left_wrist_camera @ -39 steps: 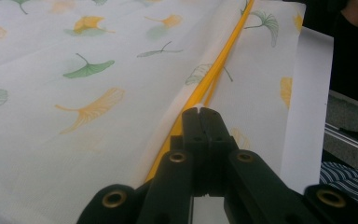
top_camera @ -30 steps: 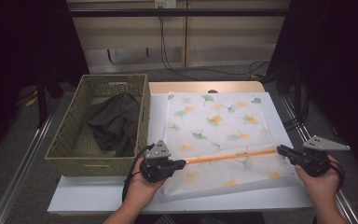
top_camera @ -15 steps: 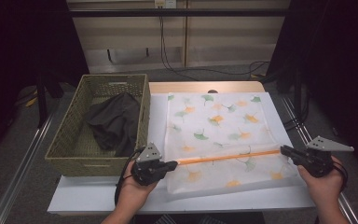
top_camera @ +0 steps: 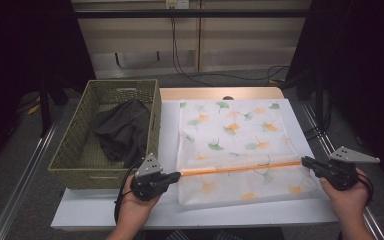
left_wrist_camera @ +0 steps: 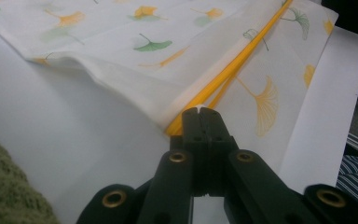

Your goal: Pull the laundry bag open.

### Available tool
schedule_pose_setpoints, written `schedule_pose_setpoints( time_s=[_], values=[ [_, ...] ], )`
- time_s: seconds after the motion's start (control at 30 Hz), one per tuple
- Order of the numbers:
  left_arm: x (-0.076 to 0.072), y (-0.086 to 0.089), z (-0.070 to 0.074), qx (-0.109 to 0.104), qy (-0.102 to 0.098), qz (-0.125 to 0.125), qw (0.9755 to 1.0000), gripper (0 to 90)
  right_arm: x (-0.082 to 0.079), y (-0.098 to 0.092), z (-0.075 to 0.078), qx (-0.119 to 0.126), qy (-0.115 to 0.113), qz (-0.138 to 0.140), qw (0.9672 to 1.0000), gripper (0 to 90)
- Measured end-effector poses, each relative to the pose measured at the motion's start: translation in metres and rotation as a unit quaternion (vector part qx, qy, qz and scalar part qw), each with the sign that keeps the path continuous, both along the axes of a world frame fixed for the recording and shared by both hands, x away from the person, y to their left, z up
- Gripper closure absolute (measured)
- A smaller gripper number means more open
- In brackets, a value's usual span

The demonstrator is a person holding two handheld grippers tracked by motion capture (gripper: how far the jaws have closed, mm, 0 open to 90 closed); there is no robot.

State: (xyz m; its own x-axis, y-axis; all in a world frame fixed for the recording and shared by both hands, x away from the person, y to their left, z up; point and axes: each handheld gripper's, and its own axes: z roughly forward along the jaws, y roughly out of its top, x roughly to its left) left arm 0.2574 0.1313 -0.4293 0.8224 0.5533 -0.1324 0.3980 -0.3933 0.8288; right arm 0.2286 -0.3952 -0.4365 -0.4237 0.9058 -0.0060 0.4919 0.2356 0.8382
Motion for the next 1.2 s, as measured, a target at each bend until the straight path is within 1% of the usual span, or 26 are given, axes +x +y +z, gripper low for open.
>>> schedule_pose_setpoints(
  time_s=[0.03, 0.1, 0.23, 0.3, 0.33, 0.43, 0.47, 0.5, 0.53, 0.57, 0.63, 0.7, 0.73, 0.77, 0.8, 0.83, 0.87, 0.9, 0.93, 1.0, 1.03, 1.07, 1.1, 1.13, 1.2],
  values=[
    [0.000, 0.002, 0.000, 0.005, -0.004, 0.005, 1.0000, 90.0, 0.000, 0.000, -0.001, -0.001, -0.003, -0.005, 1.0000, 87.0],
    [-0.001, 0.006, -0.001, -0.001, 0.001, 0.007, 1.0000, 90.0, 0.000, 0.000, -0.001, -0.002, 0.000, -0.011, 0.9999, 87.0],
    [-0.002, 0.010, -0.001, 0.009, 0.001, 0.012, 0.9999, 90.0, 0.001, -0.001, -0.002, 0.005, 0.004, -0.004, 1.0000, 87.0],
    [-0.001, 0.011, -0.001, 0.002, 0.003, 0.010, 0.9999, 90.0, 0.001, 0.001, -0.002, 0.000, 0.003, -0.008, 1.0000, 87.0],
    [-0.002, 0.011, -0.001, 0.003, 0.002, 0.012, 0.9999, 90.0, 0.001, 0.001, -0.002, 0.004, 0.011, -0.008, 0.9999, 87.0],
    [-0.002, 0.012, -0.001, 0.009, 0.001, 0.012, 0.9999, 90.0, 0.001, 0.000, -0.003, 0.002, 0.011, -0.012, 0.9999, 87.0],
    [-0.002, 0.012, -0.001, 0.007, 0.004, 0.014, 0.9999, 90.0, 0.001, -0.001, -0.003, 0.007, 0.013, -0.011, 0.9998, 87.0],
    [-0.002, 0.012, -0.001, 0.011, 0.004, 0.017, 0.9998, 90.0, 0.001, -0.001, -0.004, 0.012, 0.015, -0.008, 0.9998, 87.0],
    [-0.002, 0.012, -0.001, 0.010, 0.006, 0.015, 0.9998, 90.0, 0.001, -0.002, -0.004, 0.014, 0.017, -0.009, 0.9997, 87.0],
    [-0.002, 0.011, -0.002, 0.007, 0.005, 0.017, 0.9998, 90.0, 0.001, -0.001, -0.004, 0.012, 0.017, -0.010, 0.9997, 87.0],
    [-0.002, 0.010, -0.002, 0.014, 0.004, 0.013, 0.9998, 90.0, 0.001, 0.000, -0.004, 0.010, 0.019, -0.009, 0.9997, 87.0],
    [-0.001, 0.010, -0.003, 0.013, 0.009, 0.014, 0.9998, 90.0, 0.001, 0.000, -0.005, 0.008, 0.018, -0.009, 0.9998, 87.0],
    [-0.001, 0.010, -0.004, 0.016, 0.016, 0.012, 0.9997, 89.9, 0.001, 0.001, -0.005, 0.009, 0.019, -0.009, 0.9997, 86.8],
    [0.000, 0.010, -0.007, 0.008, 0.018, 0.007, 0.9998, 89.6, 0.001, 0.000, -0.006, 0.010, 0.023, 0.001, 0.9997, 86.7],
    [0.000, 0.009, -0.008, 0.004, 0.018, 0.001, 0.9998, 89.4, 0.001, 0.001, -0.006, 0.012, 0.025, 0.004, 0.9996, 86.6],
    [0.000, 0.009, -0.009, 0.010, 0.019, -0.002, 0.9998, 89.3, 0.001, 0.001, -0.006, 0.015, 0.022, 0.009, 0.9996, 86.5],
    [0.000, 0.007, -0.011, 0.009, 0.021, -0.004, 0.9997, 89.3, 0.000, 0.001, -0.006, 0.014, 0.022, 0.010, 0.9996, 86.3],
    [0.000, 0.006, -0.012, 0.018, 0.017, -0.003, 0.9997, 89.2, 0.001, 0.001, -0.007, 0.010, 0.024, 0.010, 0.9996, 86.2],
    [0.000, 0.005, -0.013, 0.016, 0.018, -0.005, 0.9997, 88.9, 0.001, 0.002, -0.007, 0.010, 0.030, 0.014, 0.9994, 85.9],
    [0.000, 0.004, -0.014, 0.018, 0.018, -0.007, 0.9997, 87.2, 0.001, 0.002, -0.008, 0.008, 0.043, 0.018, 0.9989, 85.1],
    [-0.001, 0.003, -0.014, 0.021, 0.016, -0.006, 0.9996, 85.1, 0.001, 0.003, -0.009, 0.007, 0.046, 0.018, 0.9988, 84.0],
    [-0.001, 0.003, -0.014, 0.024, 0.013, -0.006, 0.9996, 81.7, 0.001, 0.003, -0.009, 0.008, 0.053, 0.017, 0.9984, 81.0],
    [-0.001, 0.002, -0.015, 0.020, 0.012, -0.005, 0.9997, 79.0, 0.002, 0.003, -0.010, 0.008, 0.056, 0.014, 0.9983, 76.3],
    [-0.002, 0.002, -0.015, 0.021, 0.010, -0.004, 0.9997, 77.0, 0.002, 0.003, -0.010, 0.009, 0.055, 0.009, 0.9984, 70.0],
    [-0.003, 0.002, -0.013, 0.019, 0.007, -0.007, 0.9998, 73.2, 0.003, 0.002, -0.009, 0.018, 0.047, 0.008, 0.9987, 59.2]
  ],
)
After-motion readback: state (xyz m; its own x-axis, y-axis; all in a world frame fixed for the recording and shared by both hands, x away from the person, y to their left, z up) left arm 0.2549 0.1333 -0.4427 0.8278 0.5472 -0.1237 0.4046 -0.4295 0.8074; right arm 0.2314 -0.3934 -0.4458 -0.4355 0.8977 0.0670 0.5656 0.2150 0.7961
